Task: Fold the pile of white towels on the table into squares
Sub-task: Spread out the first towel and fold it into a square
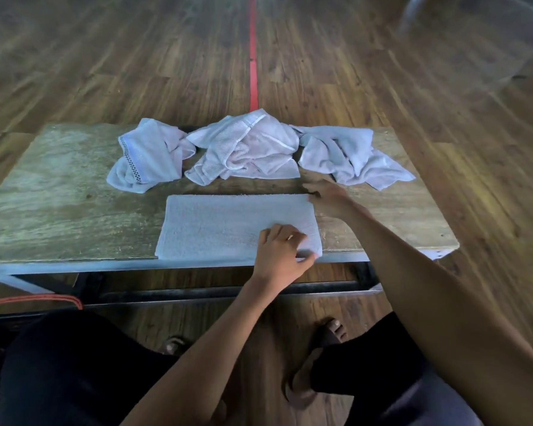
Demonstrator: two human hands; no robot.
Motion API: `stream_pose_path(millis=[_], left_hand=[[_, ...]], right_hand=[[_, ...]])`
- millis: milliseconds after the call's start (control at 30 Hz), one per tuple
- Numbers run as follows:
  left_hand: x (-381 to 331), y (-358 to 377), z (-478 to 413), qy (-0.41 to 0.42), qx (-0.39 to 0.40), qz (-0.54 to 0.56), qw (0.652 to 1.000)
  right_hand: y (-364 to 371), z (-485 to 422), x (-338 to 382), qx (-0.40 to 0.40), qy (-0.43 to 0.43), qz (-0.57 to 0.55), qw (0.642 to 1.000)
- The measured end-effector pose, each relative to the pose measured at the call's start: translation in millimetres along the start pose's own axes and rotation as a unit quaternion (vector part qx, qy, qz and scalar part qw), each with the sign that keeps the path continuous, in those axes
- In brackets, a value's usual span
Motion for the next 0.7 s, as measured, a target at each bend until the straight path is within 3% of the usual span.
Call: stream_pose_path(millis=[167, 400, 567, 700], left_hand=[[-10.7, 10.6, -1.6, -0.012, 0.009, -0.061, 0.998], [-20.8, 5.0, 3.1, 0.011, -0.056, -0.095, 0.994], [-15.9, -6.7, 9.5, -0.038, -0.092, 0.012, 0.995], [-1.5, -38.4, 15.4, -0.093, -0.146, 0.112, 0.979]], right_hand=[[1.7, -5.3, 8.8, 0.022, -0.022, 0.066, 0.997], [-1.1, 3.3, 9.8, -0.015, -0.055, 0.024, 0.998], [-7.2, 6.3, 18.8, 0.059, -0.043, -0.002, 0.997], [-33.6, 17.3, 47.9, 0.046, -0.035, -0.083, 0.995]])
Point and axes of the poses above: each hand's wrist, its own z-axis away from the middle knuckle, its own y-axis out of the palm, x = y × z, the point moved 8 cm from there along -z, towards the middle knuckle, and after that the axes turned 7 degrees about -z, right-handed, at the moved point
